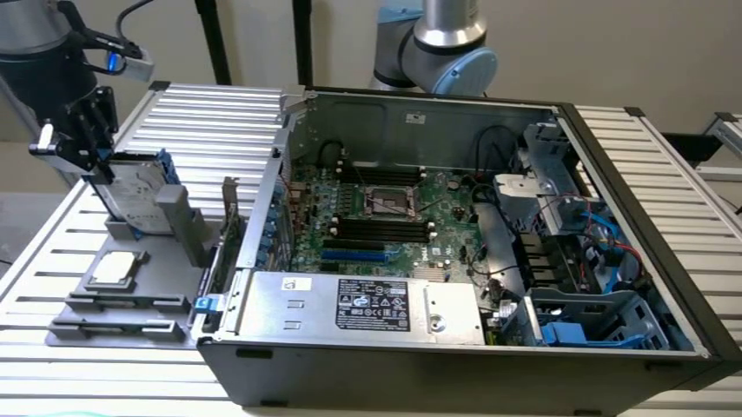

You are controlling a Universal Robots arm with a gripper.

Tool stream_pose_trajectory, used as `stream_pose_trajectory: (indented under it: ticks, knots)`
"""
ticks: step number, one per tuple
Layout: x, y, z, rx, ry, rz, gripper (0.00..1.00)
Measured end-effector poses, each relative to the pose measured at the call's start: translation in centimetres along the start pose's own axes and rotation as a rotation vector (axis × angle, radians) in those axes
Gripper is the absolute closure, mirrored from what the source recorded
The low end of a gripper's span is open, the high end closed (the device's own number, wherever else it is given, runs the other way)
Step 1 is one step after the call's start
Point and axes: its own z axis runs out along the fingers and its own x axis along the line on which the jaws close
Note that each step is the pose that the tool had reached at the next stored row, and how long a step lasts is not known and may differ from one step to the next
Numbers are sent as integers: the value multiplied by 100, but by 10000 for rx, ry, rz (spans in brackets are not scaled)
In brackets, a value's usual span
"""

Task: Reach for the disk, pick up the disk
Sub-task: 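Pick up the disk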

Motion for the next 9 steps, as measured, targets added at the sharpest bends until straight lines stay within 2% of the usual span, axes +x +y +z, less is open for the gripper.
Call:
stream_pose_trajectory:
  ticks: [9]
  knots:
    - [1, 0, 0, -1, 0, -1, 67]
